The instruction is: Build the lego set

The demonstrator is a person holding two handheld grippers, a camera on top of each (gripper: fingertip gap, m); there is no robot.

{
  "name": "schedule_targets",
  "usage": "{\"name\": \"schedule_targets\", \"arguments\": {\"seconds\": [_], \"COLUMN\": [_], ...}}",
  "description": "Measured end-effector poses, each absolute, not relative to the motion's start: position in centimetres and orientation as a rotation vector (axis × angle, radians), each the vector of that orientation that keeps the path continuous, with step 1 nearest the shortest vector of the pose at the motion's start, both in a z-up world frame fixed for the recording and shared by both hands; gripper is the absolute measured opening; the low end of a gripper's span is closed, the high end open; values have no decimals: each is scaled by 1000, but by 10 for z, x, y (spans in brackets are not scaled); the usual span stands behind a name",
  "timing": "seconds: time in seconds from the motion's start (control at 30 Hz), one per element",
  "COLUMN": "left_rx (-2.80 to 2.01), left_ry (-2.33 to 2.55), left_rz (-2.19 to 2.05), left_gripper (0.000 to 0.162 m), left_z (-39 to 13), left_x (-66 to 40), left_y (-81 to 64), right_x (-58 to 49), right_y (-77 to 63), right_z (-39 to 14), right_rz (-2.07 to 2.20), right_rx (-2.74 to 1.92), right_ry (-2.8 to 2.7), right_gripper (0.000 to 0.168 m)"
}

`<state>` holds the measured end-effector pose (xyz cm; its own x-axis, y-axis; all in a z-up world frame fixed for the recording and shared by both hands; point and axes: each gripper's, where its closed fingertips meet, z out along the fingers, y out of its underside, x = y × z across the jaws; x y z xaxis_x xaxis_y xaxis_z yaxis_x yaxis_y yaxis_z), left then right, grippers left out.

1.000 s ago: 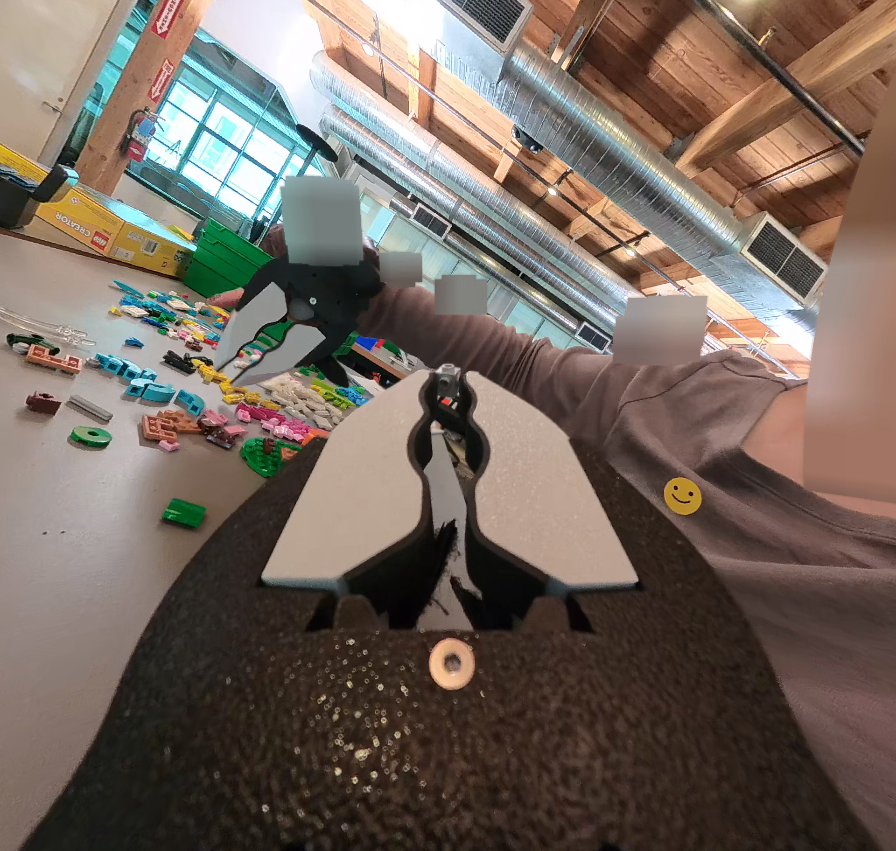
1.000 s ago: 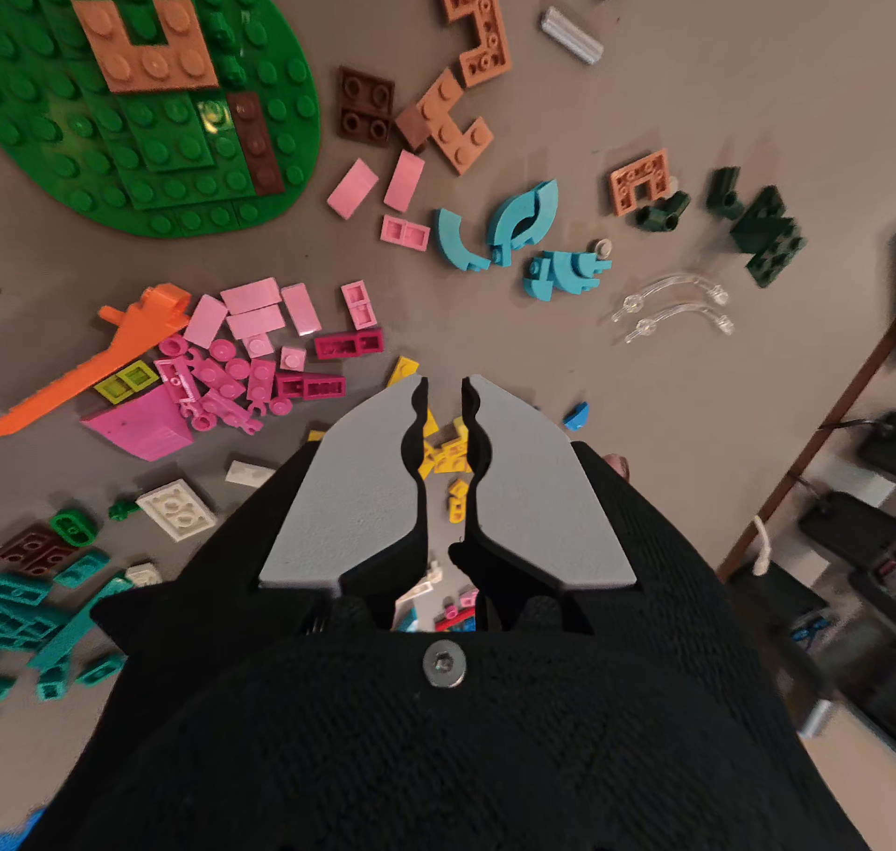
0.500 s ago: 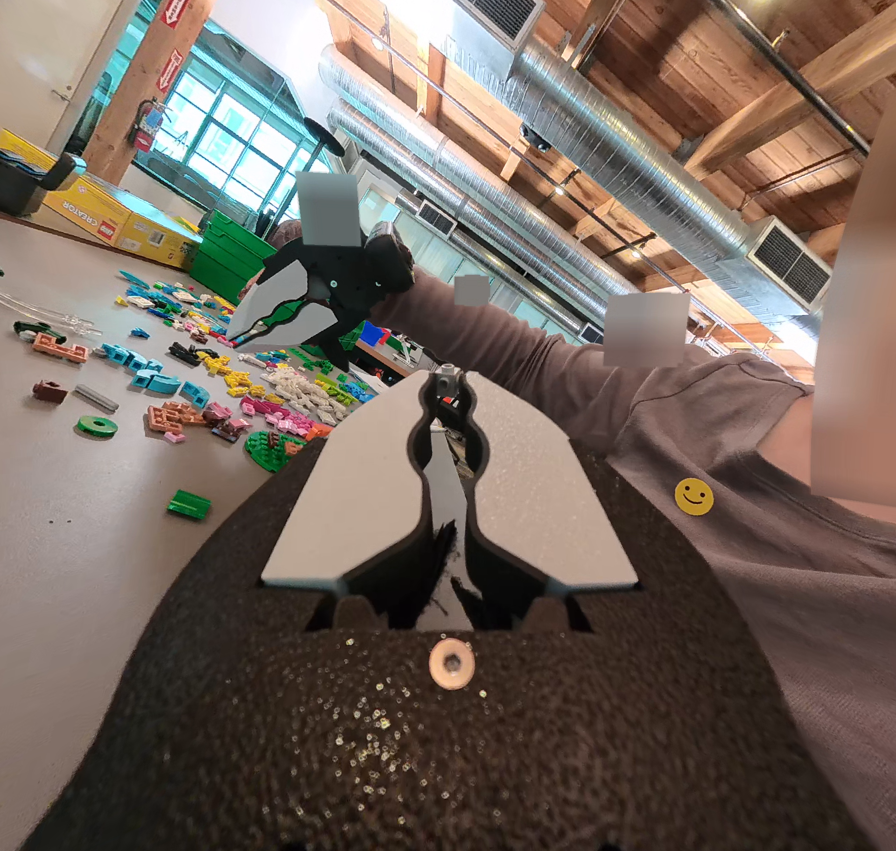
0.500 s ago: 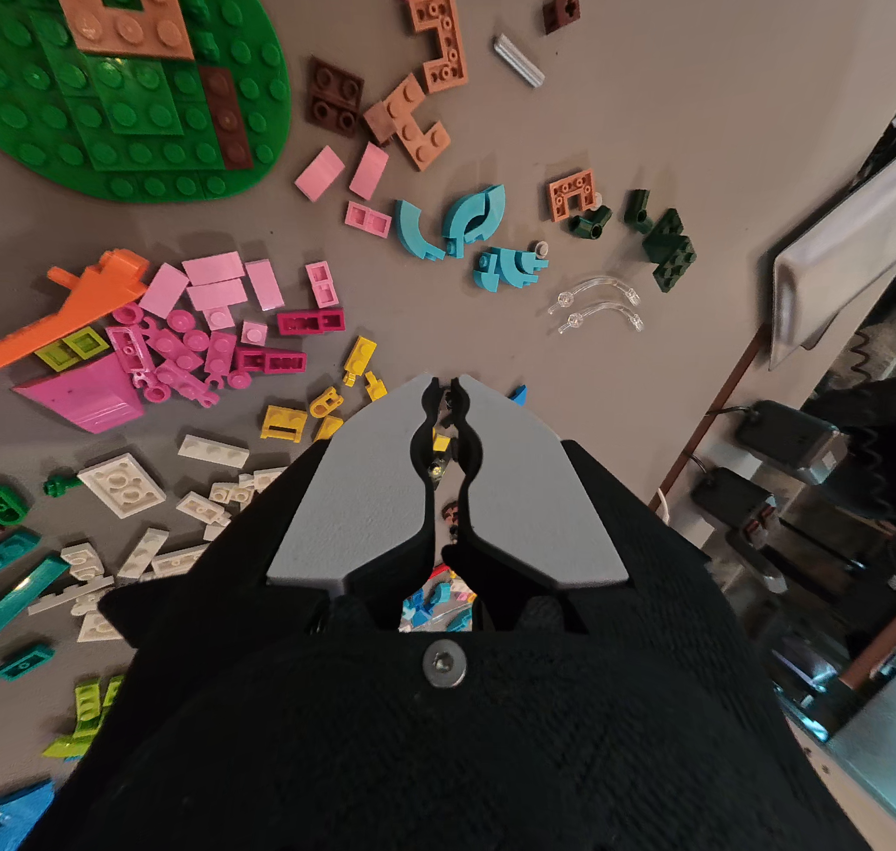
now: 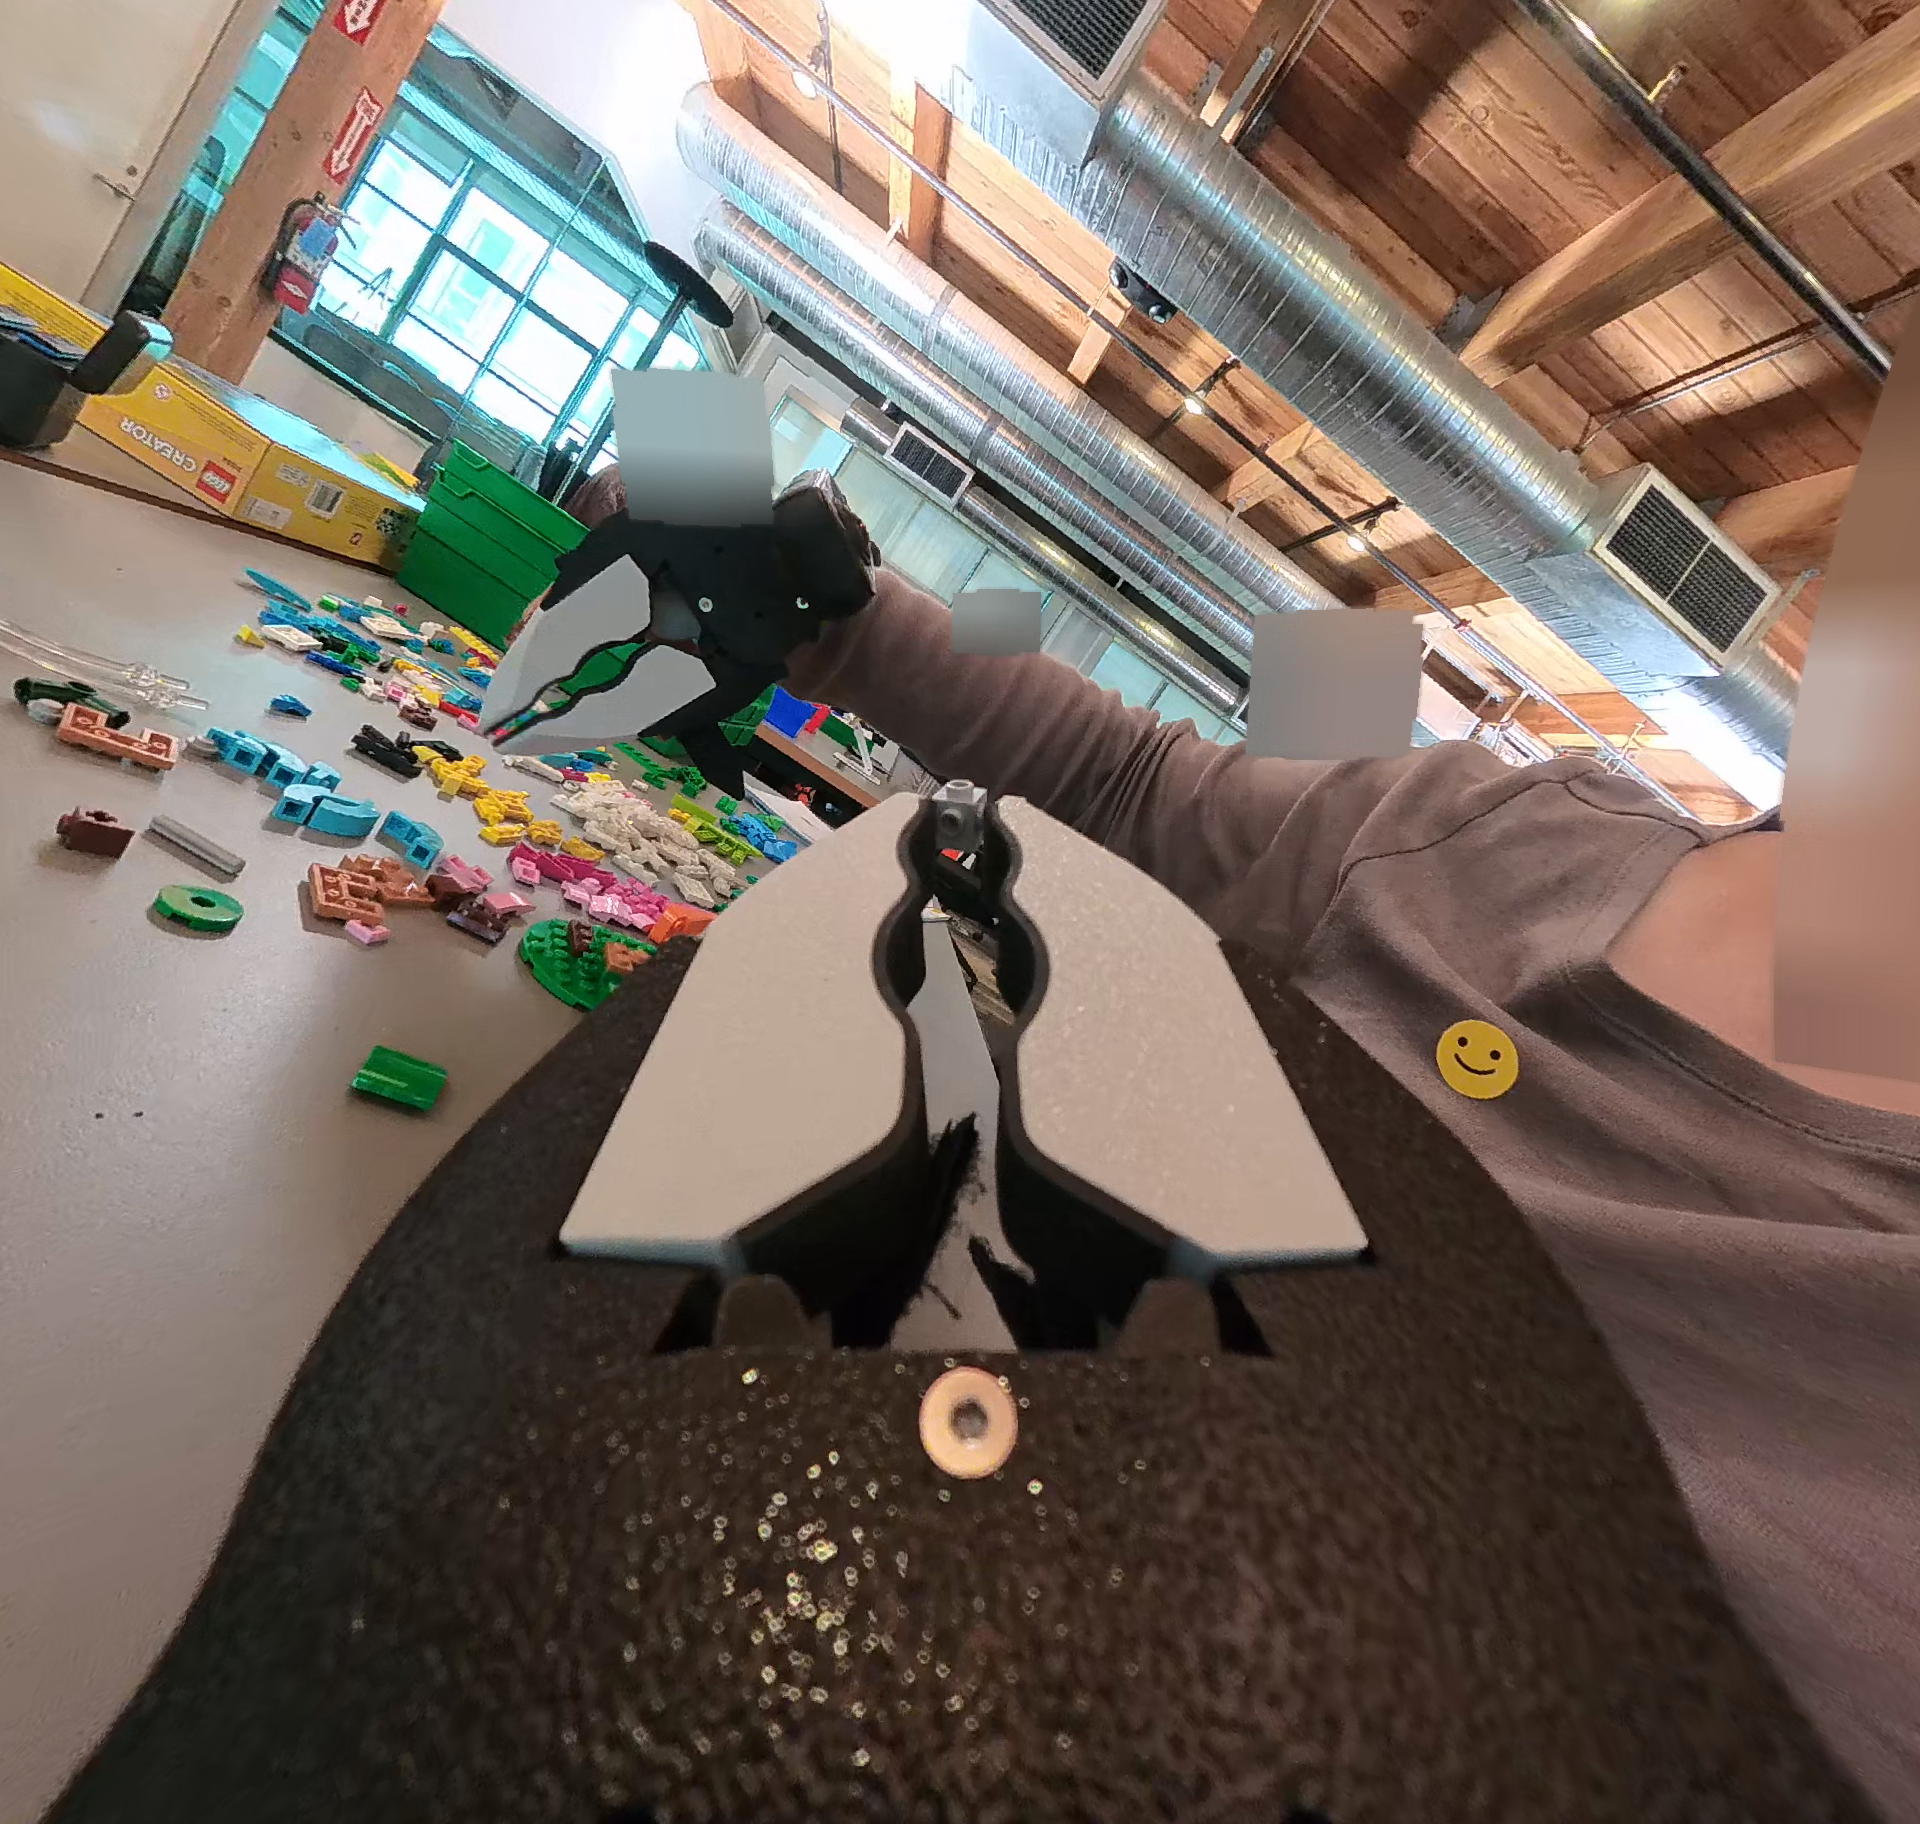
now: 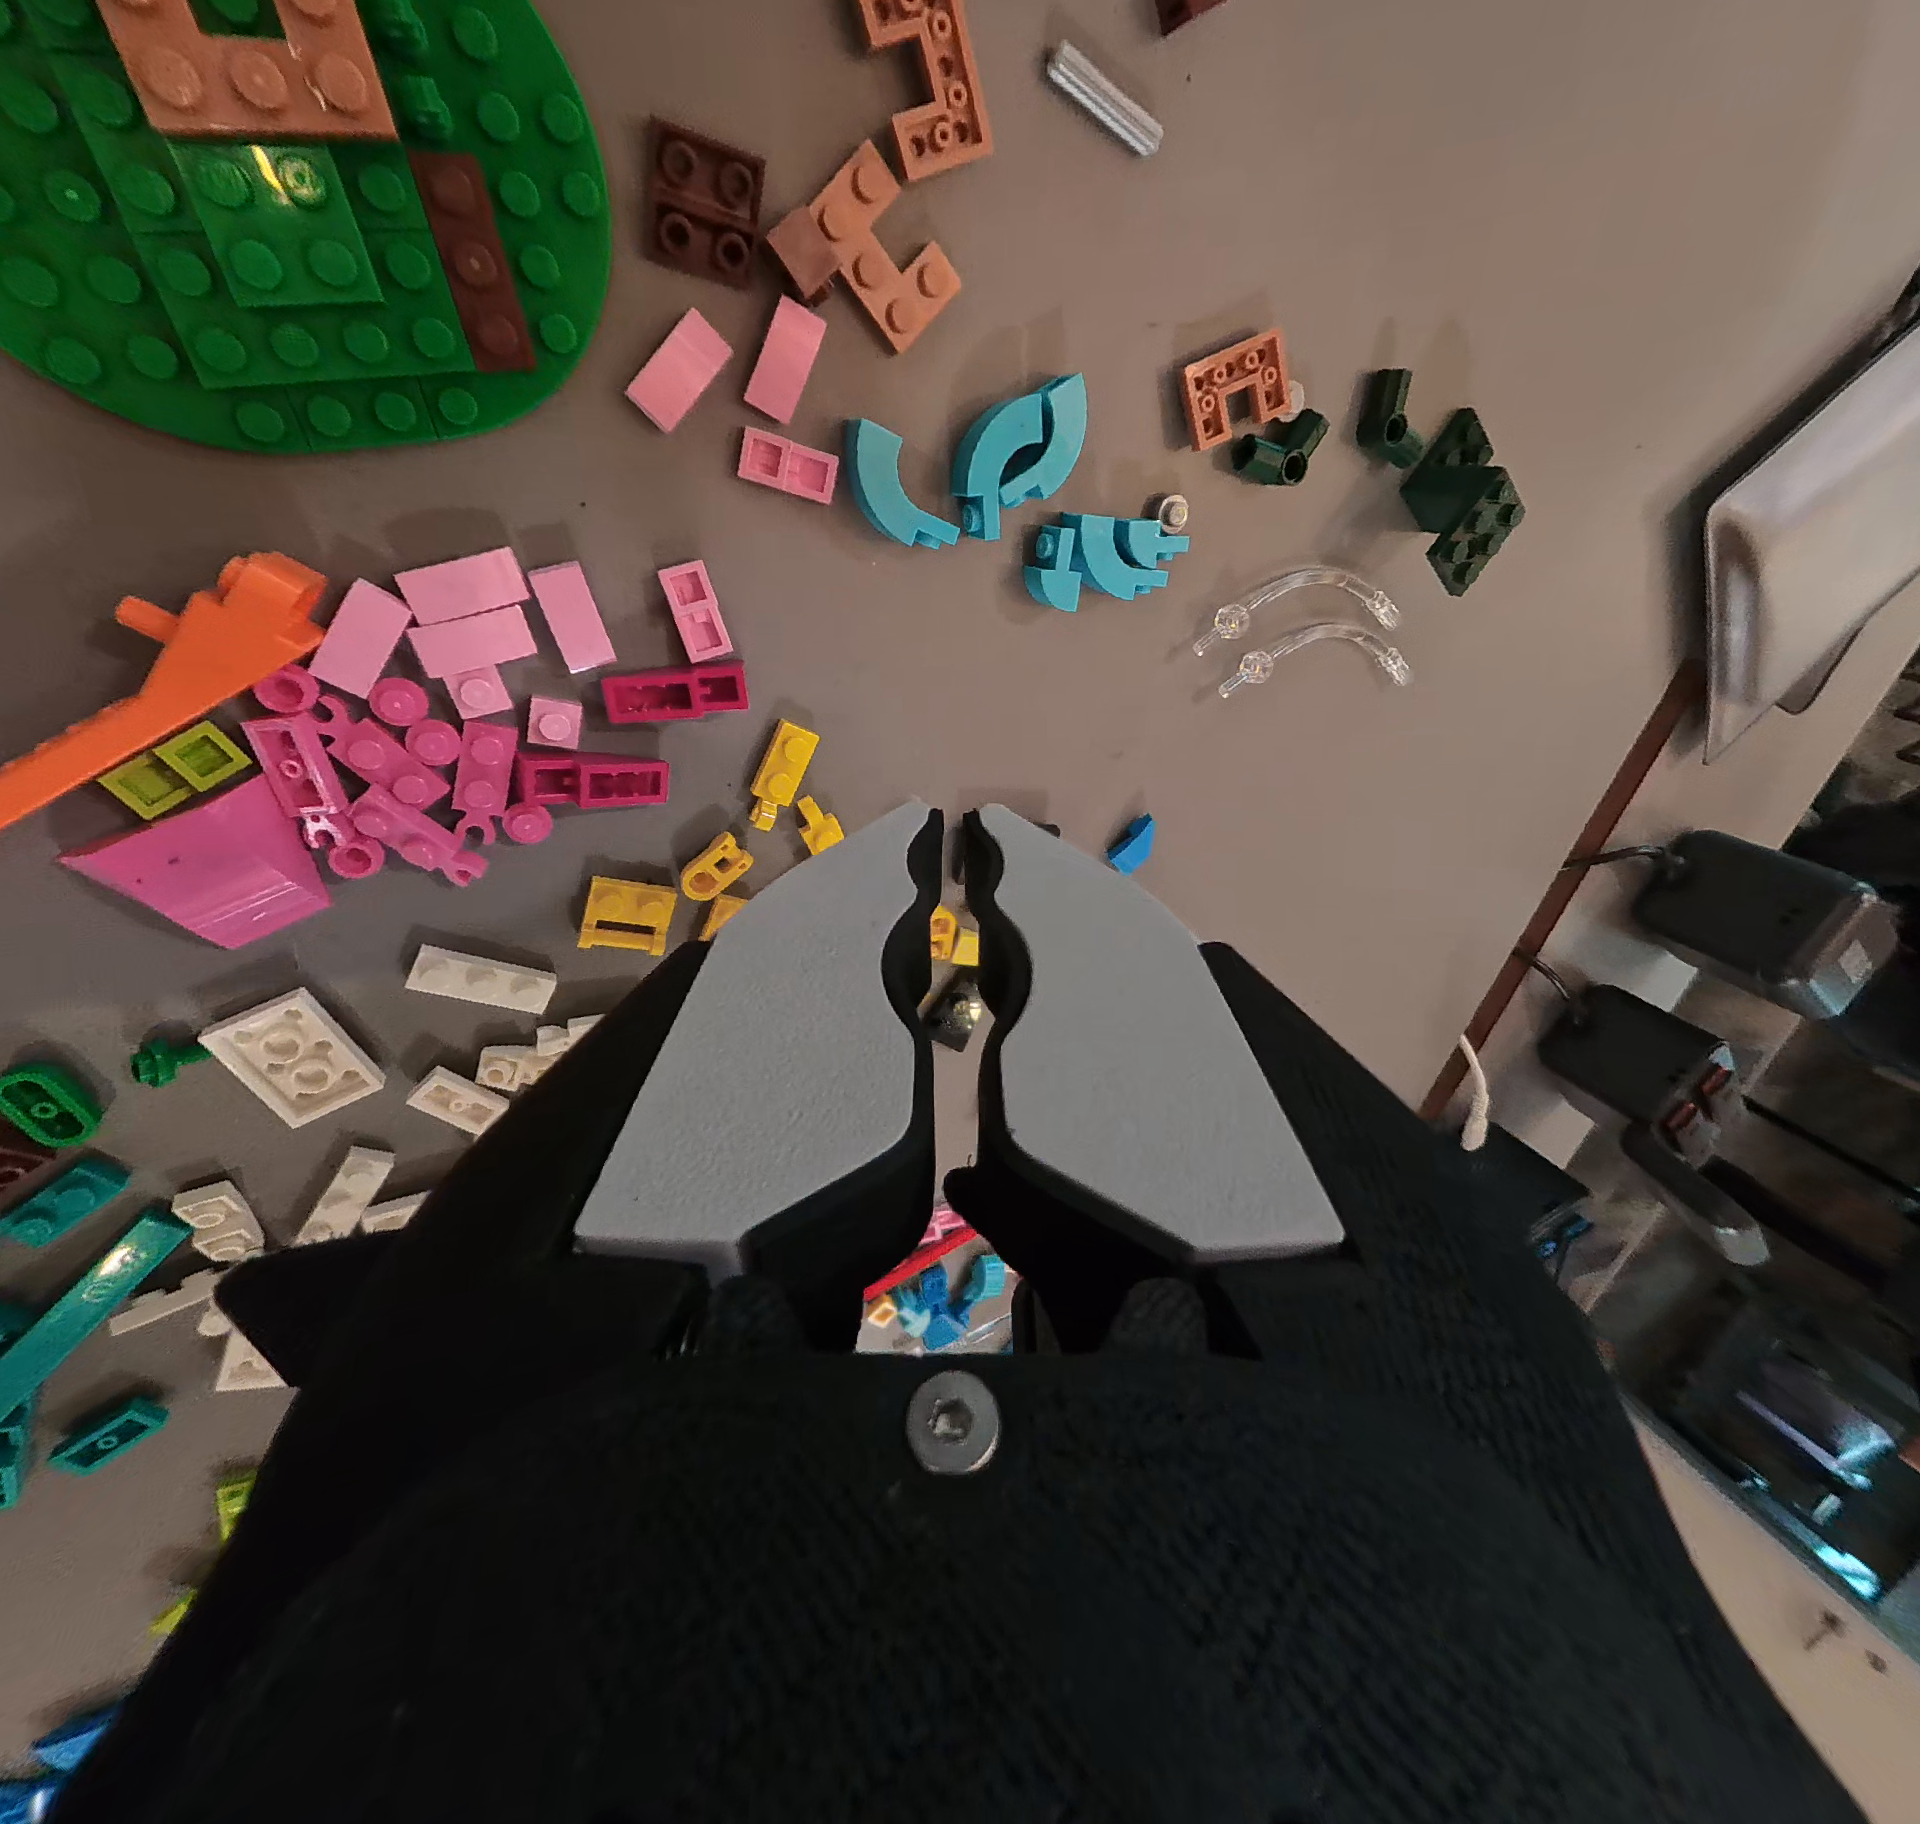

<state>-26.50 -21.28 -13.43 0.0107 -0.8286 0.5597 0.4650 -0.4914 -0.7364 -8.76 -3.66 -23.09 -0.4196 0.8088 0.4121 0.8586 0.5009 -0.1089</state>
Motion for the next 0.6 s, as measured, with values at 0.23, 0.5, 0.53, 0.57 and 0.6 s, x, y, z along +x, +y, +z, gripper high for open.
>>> {"name": "schedule_targets", "arguments": {"seconds": [0.23,0.5,0.53,0.57,0.6], "left_rx": [-1297,-1297,-1296,-1296,-1296], "left_ry": [420,422,422,422,423], "left_rz": [-1673,-1681,-1682,-1681,-1680], "left_gripper": [8,8,8,8,8], "left_z": [-135,-135,-134,-134,-134], "left_x": [-265,-264,-264,-264,-264], "left_y": [-213,-213,-213,-213,-213], "right_x": [-82,-81,-81,-81,-81], "right_y": [-40,-43,-43,-44,-44], "right_z": [-234,-234,-234,-234,-235], "right_rz": [-147,-93,-97,-105,-111], "right_rx": [-1446,-1504,-1501,-1498,-1493], "right_ry": [-2319,-2281,-2283,-2287,-2292], "right_gripper": [0,0,0,0,0]}}
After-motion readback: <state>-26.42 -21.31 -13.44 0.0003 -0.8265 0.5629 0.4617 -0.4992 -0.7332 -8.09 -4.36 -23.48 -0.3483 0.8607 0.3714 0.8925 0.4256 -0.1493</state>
